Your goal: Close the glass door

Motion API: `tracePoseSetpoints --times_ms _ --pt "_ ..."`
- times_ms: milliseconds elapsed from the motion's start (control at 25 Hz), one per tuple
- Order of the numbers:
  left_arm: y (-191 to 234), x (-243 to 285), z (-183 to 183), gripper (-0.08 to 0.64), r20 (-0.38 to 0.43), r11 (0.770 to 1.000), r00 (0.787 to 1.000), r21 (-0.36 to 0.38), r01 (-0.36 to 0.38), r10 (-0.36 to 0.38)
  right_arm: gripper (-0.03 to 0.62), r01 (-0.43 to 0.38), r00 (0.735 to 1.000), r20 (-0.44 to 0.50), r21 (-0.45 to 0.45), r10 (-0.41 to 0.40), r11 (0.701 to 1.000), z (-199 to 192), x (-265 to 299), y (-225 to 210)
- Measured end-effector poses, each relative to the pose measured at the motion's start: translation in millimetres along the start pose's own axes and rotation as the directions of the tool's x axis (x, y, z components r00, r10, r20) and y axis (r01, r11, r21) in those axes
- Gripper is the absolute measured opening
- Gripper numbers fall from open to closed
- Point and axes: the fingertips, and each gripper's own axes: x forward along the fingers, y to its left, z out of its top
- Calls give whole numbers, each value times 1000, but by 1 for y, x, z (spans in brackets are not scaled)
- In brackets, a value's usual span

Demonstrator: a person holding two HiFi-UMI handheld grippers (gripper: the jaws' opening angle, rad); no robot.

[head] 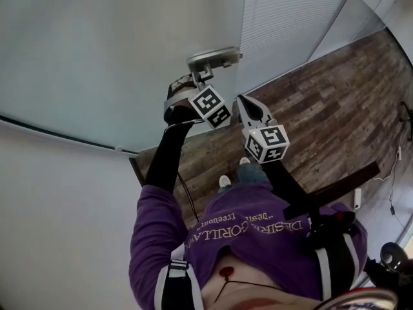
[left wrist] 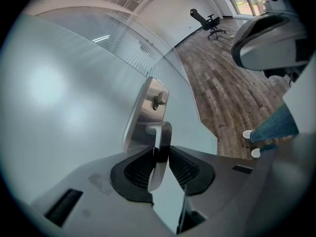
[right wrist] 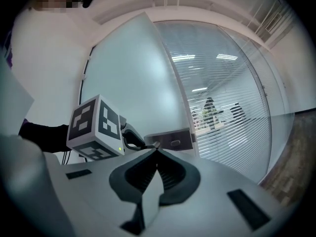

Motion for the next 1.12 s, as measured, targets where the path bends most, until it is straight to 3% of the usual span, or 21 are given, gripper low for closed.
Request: tracePoseSetpoints --times_ms 360,680,1120 --pt "14 12 4 98 -25 1000 1000 -17 0 0 -9 -41 999 1 -13 41 999 25 27 -31" --pt "19 20 3 98 -34 1000 999 -13 -4 4 -9 -88 996 -12 -32 88 996 25 39 -41" --pt "37 41 -1 100 -81 998 997 -62 -14 9 -9 -144 989 -20 -56 143 988 33 60 -62"
